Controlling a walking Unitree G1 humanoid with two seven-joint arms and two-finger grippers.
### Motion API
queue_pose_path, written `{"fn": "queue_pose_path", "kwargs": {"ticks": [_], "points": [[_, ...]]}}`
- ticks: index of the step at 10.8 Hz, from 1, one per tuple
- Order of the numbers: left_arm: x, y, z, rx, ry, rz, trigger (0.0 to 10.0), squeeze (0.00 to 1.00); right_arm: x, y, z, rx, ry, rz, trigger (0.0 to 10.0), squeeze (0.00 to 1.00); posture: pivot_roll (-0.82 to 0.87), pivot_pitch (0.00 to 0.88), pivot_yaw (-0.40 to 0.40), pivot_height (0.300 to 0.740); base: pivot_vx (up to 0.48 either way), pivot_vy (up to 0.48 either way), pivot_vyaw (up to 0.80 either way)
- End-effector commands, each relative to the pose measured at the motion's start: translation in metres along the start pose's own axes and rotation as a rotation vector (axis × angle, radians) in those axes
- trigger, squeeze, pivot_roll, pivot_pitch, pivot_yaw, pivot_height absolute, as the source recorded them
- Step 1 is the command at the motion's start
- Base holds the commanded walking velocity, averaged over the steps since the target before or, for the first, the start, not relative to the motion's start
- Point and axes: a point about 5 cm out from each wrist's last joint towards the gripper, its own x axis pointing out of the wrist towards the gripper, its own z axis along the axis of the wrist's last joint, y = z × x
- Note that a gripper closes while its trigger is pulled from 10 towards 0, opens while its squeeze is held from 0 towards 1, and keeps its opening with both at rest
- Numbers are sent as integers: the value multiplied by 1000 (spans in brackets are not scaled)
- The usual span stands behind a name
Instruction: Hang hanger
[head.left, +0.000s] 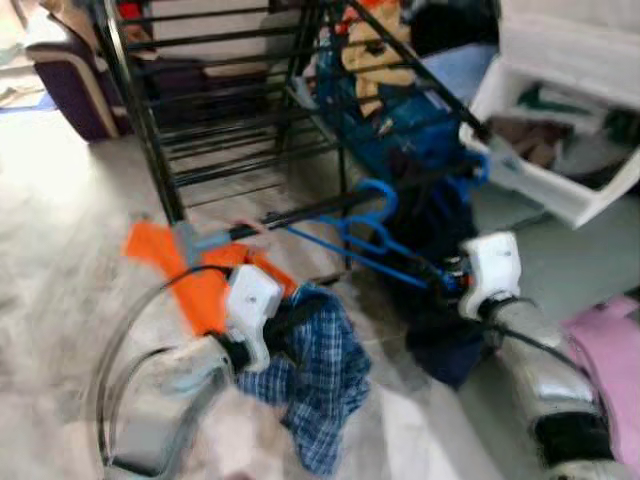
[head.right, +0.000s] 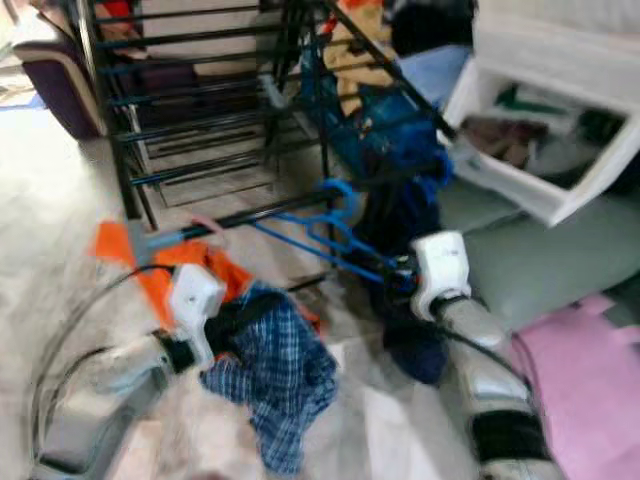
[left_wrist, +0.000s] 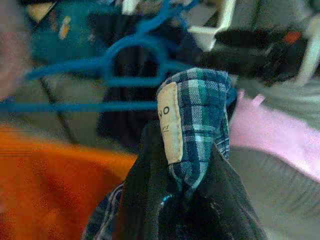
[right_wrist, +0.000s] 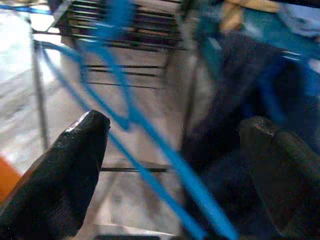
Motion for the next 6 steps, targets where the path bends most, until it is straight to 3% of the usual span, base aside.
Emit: {"fn": "queue_pose_path", "kwargs": {"ticks": [1, 4, 6], "points": [[2, -5, 1, 1, -10, -17, 10000, 0, -4, -8, 0, -7, 11, -1, 10000, 0, 52, 125, -63, 740, 0, 0, 0], [2, -6, 1, 14, 3, -32, 10000, 0, -5, -17, 0, -53, 52, 133, 10000, 0, 59, 134, -58, 740, 0, 0, 0], [-2, -6, -1, 18, 17, -35, 10000, 0, 0, -43, 13, -179, 90, 130, 10000, 0, 67, 138, -59, 740, 0, 0, 0]]}}
